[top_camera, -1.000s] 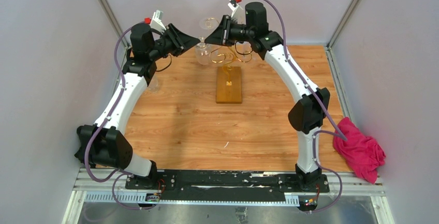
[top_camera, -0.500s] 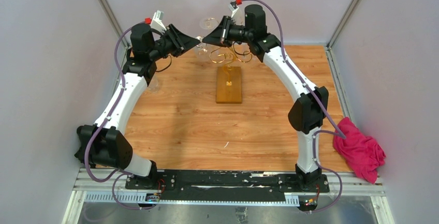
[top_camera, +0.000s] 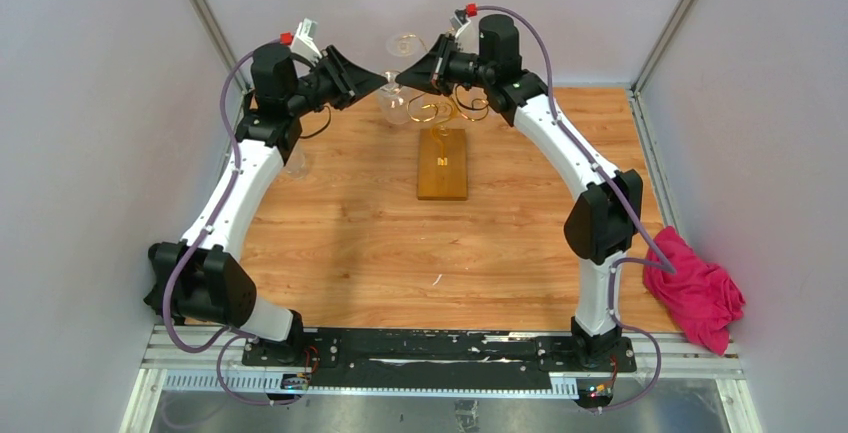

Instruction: Turn the mug right side up

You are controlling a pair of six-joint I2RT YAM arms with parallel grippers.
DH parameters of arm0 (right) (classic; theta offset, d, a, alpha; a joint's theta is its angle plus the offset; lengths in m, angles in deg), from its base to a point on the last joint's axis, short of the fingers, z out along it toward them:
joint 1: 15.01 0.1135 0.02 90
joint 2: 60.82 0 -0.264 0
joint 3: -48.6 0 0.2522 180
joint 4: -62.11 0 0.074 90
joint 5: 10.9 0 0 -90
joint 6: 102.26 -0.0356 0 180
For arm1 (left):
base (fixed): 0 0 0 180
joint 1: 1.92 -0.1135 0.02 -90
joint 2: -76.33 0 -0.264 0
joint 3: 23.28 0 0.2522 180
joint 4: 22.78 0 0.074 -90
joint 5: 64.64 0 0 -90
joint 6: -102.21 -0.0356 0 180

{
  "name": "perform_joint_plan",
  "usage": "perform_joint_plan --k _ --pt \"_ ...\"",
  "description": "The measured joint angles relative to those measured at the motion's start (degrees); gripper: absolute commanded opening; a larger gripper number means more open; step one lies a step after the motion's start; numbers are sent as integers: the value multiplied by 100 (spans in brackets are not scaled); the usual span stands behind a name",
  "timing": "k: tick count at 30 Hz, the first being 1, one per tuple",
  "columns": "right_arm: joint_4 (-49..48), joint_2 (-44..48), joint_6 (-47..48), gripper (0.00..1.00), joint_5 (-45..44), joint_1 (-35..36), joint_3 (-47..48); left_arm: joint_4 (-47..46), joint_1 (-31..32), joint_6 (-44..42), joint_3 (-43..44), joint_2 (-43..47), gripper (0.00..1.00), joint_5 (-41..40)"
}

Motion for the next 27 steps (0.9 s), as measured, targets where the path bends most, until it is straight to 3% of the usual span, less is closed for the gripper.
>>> perform_joint_plan --k 9,27 --pt "-57 22 -417 0 17 -37 -94 378 0 -223 404 166 37 -44" --pt "-125 35 -706 0 120 -26 -136 616 0 -389 411 437 35 -129"
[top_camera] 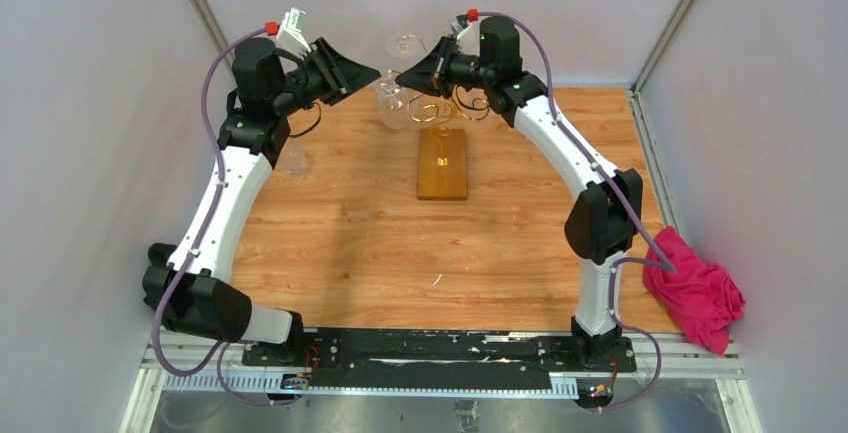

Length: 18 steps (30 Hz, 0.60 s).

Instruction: Turn the mug right side up

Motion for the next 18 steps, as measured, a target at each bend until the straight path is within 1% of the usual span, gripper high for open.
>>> perform_joint_plan --k 18 --pt "-92 -20 -284 0 111 33 76 33 0 -15 -9 0 35 -2"
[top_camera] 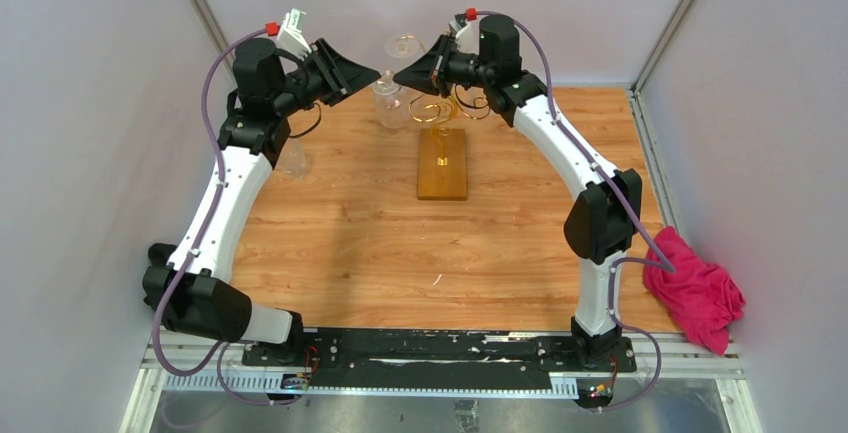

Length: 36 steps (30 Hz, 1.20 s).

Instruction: Turn the mug right side up

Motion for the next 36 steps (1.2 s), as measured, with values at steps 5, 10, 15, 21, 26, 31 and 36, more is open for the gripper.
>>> perform_joint_plan --k 5,10,15,21,26,31,36 --pt "81 0 70 0 -2 17 24 0 0 0 0 0 34 0" --pt "225 0 173 0 -22 59 85 0 0 2 0 -2 34 0" --pt "267 0 291 0 -83 125 105 2 0 0 0 -4 34 0" --pt "400 -11 332 0 -122 195 227 0 0 0 0 -9 34 0" --pt "442 -9 398 0 -144 208 313 0 0 2 0 -48 34 0" --pt "463 -7 415 0 -219 208 258 0 0 2 0 -122 34 2" --pt "452 -7 411 0 -243 210 223 -9 0 7 -2 -133 34 2"
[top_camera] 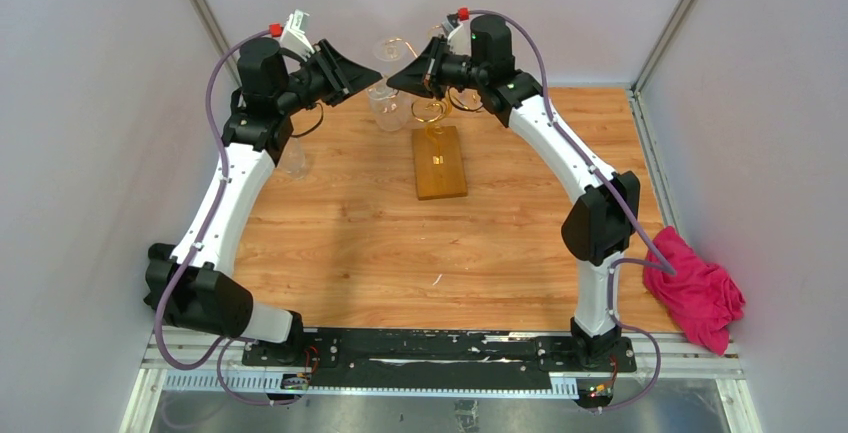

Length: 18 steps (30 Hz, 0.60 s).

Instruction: Turn the mug right side up

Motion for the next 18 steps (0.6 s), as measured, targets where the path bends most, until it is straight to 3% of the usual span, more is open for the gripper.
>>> perform_joint_plan --k 18 --pt "153 -170 26 0 -31 31 354 -9 0 -2 -22 -50 33 4"
